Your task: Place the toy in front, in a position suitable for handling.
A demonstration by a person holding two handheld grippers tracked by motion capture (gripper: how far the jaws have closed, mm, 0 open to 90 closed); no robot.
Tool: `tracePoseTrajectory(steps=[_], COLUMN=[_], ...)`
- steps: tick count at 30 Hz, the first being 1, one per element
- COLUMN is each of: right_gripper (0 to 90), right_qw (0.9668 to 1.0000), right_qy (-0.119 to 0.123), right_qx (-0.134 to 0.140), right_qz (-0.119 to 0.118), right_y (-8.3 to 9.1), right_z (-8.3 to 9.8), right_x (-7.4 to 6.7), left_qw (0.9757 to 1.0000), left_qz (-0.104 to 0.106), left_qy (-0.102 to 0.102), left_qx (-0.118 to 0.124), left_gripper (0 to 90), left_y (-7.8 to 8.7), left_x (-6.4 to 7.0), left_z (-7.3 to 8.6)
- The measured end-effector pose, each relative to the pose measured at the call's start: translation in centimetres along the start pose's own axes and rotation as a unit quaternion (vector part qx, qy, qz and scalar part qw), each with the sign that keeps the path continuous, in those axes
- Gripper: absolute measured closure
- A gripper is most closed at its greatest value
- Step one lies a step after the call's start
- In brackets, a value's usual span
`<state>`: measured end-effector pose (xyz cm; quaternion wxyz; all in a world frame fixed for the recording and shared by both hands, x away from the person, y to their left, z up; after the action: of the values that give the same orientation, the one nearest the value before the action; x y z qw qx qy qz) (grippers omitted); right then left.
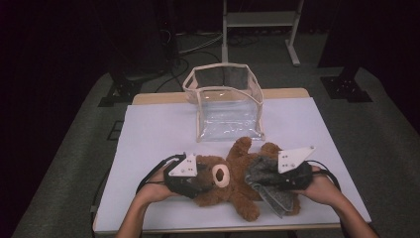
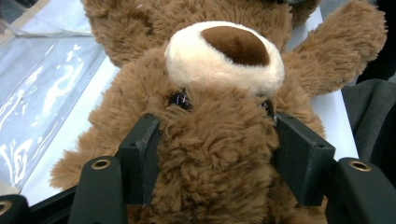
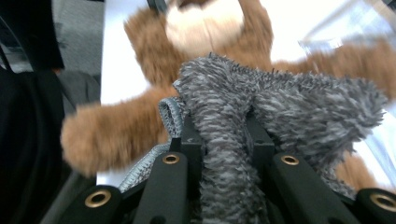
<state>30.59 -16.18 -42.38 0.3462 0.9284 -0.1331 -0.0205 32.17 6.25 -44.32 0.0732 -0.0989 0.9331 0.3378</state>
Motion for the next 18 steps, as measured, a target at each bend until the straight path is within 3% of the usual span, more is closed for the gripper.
tracePoseTrajectory(steps=[2, 5, 8, 13, 18], right_gripper=[74.2, 74.2, 74.2, 74.1, 74.1], right_qw=[0.9998, 0.9993, 0.9998, 0.9998, 0.9997], right_qy=[-0.008, -0.028, -0.016, 0.014, 0.018], right_qx=[-0.013, -0.008, 0.001, 0.013, 0.005], right_qz=[0.016, 0.023, 0.015, -0.011, -0.017], right_y=[0.9, 1.8, 1.7, 0.1, -0.8], right_z=[1.4, 2.2, 1.1, -1.3, -0.9], right_x=[0.5, 0.8, 0.1, -1.2, -1.3], left_qw=[1.0, 1.0, 1.0, 1.0, 1.0], left_qz=[0.0, 0.002, 0.005, 0.003, 0.0], left_qy=[-0.001, -0.003, -0.002, -0.001, -0.002], left_qx=[-0.001, -0.002, -0.002, 0.001, -0.004], left_gripper=[37.1, 37.1, 37.1, 37.0, 37.2], left_y=[-0.4, -0.7, -1.0, -1.0, -0.9], left_x=[-0.1, -0.2, -0.2, -0.2, 0.0], left_z=[-0.4, -0.6, -0.7, -0.7, -0.4])
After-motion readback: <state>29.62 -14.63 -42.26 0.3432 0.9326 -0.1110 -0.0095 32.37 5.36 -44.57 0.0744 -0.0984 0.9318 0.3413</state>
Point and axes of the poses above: each handheld gripper's, and its own axes: y roughly backward along the jaws, z roughly out of its underside, x roughly to its right, the point moved 8 cm from there along -y, roughly forward along the jaws, and after that the axes turned 3 degrees about -y, right-handed, at the moved point
